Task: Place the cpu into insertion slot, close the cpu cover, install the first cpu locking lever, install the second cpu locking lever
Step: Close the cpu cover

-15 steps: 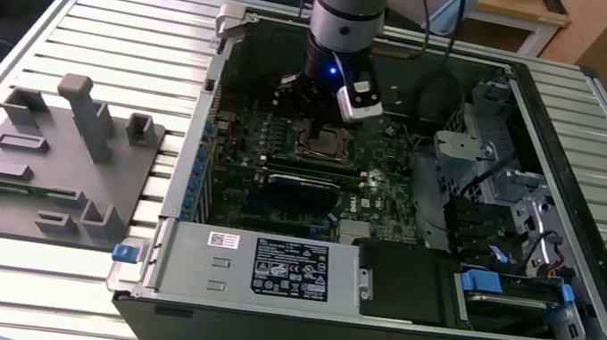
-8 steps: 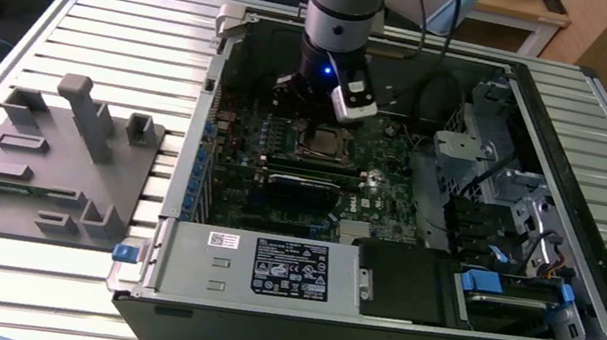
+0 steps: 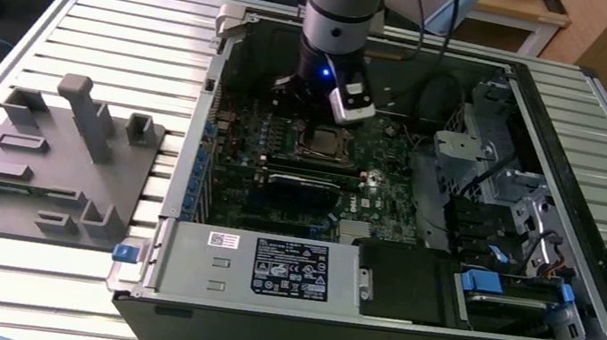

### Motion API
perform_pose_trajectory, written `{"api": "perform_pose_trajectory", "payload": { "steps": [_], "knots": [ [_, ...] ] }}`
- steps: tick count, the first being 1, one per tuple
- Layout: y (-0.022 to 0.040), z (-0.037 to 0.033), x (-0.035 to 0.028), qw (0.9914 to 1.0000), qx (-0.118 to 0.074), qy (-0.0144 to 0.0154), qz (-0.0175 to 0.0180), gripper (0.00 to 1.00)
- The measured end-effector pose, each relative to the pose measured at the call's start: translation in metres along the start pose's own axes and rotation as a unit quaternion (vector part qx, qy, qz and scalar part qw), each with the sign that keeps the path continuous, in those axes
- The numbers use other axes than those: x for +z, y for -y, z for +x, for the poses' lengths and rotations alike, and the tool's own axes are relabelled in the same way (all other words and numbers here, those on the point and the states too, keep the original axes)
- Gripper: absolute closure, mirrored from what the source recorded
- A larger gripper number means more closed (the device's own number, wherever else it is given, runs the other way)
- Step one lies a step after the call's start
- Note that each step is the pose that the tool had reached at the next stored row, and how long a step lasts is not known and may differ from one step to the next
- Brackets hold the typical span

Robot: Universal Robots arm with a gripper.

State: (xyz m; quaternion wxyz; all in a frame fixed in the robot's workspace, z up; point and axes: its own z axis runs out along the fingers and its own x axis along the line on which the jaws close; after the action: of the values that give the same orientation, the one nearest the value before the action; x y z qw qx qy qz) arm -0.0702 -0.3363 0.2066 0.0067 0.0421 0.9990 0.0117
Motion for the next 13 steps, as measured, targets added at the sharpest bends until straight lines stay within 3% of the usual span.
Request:
{"api": "perform_pose_trajectory", "payload": {
  "steps": [13],
  "knots": [
    [0.0005, 0.0037, 0.0025, 1.00000, 0.000, 0.0000, 0.0000, 0.90]
  ]
}}
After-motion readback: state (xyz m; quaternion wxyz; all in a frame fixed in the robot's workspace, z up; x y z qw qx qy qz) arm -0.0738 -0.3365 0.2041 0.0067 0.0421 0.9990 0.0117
